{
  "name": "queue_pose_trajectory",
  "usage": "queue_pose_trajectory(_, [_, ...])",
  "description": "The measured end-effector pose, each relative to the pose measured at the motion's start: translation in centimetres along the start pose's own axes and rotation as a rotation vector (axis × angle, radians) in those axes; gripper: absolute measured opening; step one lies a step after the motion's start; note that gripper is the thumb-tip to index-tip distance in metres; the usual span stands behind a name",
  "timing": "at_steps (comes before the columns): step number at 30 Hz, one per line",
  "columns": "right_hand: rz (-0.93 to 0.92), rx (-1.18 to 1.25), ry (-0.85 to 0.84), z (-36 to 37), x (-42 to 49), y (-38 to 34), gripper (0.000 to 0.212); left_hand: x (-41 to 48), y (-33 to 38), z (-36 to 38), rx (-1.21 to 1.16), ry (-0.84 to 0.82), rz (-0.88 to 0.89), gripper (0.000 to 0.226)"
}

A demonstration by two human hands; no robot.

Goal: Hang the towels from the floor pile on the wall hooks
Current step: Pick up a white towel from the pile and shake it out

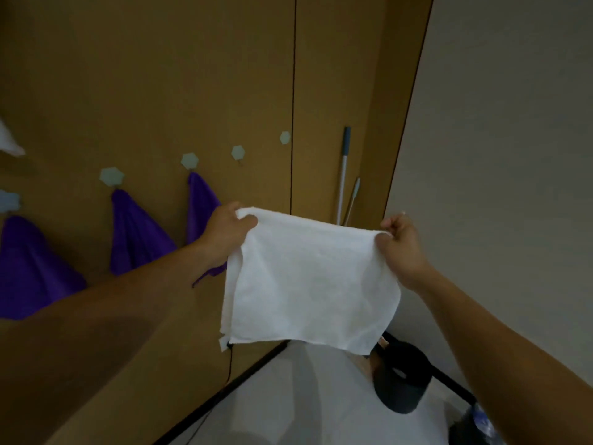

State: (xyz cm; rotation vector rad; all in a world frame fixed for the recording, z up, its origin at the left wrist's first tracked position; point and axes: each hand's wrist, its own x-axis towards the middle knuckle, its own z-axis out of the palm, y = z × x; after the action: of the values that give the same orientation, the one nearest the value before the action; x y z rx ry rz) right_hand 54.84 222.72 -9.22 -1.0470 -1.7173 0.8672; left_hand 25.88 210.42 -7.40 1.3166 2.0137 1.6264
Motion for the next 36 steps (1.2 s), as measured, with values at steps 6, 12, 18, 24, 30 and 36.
queue_pose_trajectory(6, [-0.051,0.048,-0.415,4.4,5.0,-2.9,0.034,3.9,0.5,-1.2,0.029,0.146,-0.008,0.019])
queue_pose_trajectory(12, [-0.148,0.098,-0.296,11.9,9.3,-8.0,0.026,8.0,2.2,-5.7,-0.126,0.139,0.032,0.019])
queue_pose_trajectory(18, [-0.260,0.242,-0.279,20.1,13.9,-15.3,0.021,13.5,3.7,-12.8,0.142,0.017,0.047,0.030])
queue_pose_trajectory(24, [-0.409,0.319,-0.430,26.4,17.1,-22.7,0.026,18.7,4.3,-20.4,0.025,0.259,0.110,0.021])
queue_pose_trajectory(30, [-0.597,0.451,-0.326,31.3,21.2,-31.5,0.034,23.3,7.7,-26.5,0.244,0.551,0.229,0.029])
queue_pose_trajectory(36, [-0.688,0.622,-0.151,35.1,25.2,-42.8,0.029,28.3,15.5,-31.2,0.437,0.866,0.437,0.025])
